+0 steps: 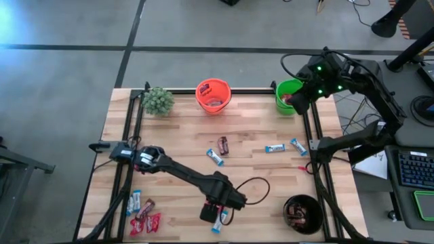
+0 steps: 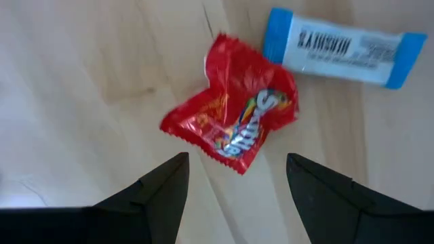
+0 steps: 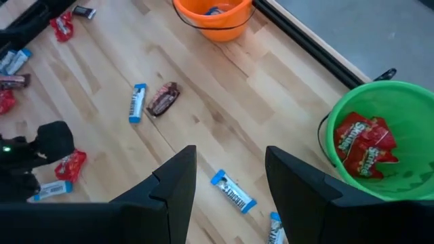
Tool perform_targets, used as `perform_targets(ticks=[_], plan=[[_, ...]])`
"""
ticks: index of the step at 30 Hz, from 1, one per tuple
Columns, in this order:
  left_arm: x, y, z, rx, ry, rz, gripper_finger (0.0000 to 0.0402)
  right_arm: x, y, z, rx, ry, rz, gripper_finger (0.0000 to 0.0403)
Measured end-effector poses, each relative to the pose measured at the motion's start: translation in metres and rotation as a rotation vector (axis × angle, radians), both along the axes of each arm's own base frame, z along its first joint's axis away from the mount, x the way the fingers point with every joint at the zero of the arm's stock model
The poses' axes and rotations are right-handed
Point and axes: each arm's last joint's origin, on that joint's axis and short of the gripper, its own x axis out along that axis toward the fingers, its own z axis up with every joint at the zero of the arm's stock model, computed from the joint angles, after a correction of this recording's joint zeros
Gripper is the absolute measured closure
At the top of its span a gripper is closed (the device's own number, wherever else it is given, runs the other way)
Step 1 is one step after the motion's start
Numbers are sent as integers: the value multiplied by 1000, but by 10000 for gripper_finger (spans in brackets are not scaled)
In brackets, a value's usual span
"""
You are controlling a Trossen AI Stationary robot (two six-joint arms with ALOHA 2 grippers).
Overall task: Organize candy in baskets
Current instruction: Put the red candy into the green bucket
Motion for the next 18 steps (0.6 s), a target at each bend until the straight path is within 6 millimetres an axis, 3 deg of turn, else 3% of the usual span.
perform_targets(ticks=[18], plan=[[-1,-14,-16,-20,-55,-61,173,-7,4,3,39,-38,-64,236]])
